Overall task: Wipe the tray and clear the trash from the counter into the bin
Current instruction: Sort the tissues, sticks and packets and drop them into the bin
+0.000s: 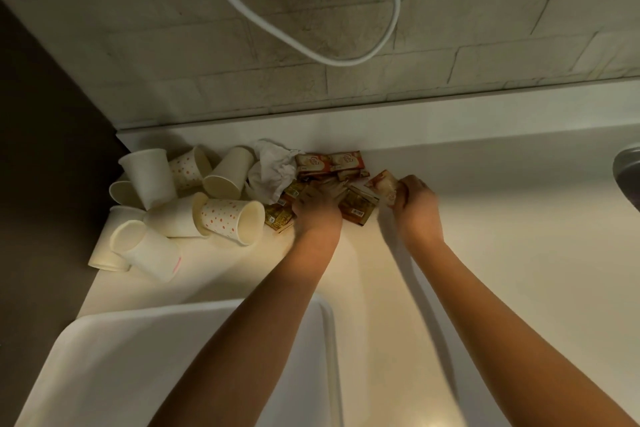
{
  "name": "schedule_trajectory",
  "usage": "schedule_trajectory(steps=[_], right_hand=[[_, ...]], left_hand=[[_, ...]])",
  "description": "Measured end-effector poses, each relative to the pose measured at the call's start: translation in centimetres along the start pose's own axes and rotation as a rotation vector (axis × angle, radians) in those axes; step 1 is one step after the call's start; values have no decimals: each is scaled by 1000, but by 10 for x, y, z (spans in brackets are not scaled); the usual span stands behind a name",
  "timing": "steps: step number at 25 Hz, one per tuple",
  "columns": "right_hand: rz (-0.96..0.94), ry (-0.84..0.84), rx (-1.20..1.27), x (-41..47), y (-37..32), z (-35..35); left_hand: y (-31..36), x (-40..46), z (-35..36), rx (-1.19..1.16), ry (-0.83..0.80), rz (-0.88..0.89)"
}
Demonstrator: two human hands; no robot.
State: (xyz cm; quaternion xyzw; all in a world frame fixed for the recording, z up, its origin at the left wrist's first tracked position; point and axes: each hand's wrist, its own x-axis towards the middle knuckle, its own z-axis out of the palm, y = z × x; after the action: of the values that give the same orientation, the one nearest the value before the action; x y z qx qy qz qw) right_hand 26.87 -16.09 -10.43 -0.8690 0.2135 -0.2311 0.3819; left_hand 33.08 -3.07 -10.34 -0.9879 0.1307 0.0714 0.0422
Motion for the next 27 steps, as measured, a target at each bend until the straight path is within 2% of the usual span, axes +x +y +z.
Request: schedule_trajectory(steps=[5, 15, 27], right_hand=[[116, 87, 114, -13, 4, -17], [231, 96, 186, -29, 6, -41], [273, 57, 218, -51, 2, -52]], left_hand=[[-6, -11, -3, 59, -4, 27], [-22, -29, -20, -91, 22, 136], [-24, -61, -30, -767, -24, 15]])
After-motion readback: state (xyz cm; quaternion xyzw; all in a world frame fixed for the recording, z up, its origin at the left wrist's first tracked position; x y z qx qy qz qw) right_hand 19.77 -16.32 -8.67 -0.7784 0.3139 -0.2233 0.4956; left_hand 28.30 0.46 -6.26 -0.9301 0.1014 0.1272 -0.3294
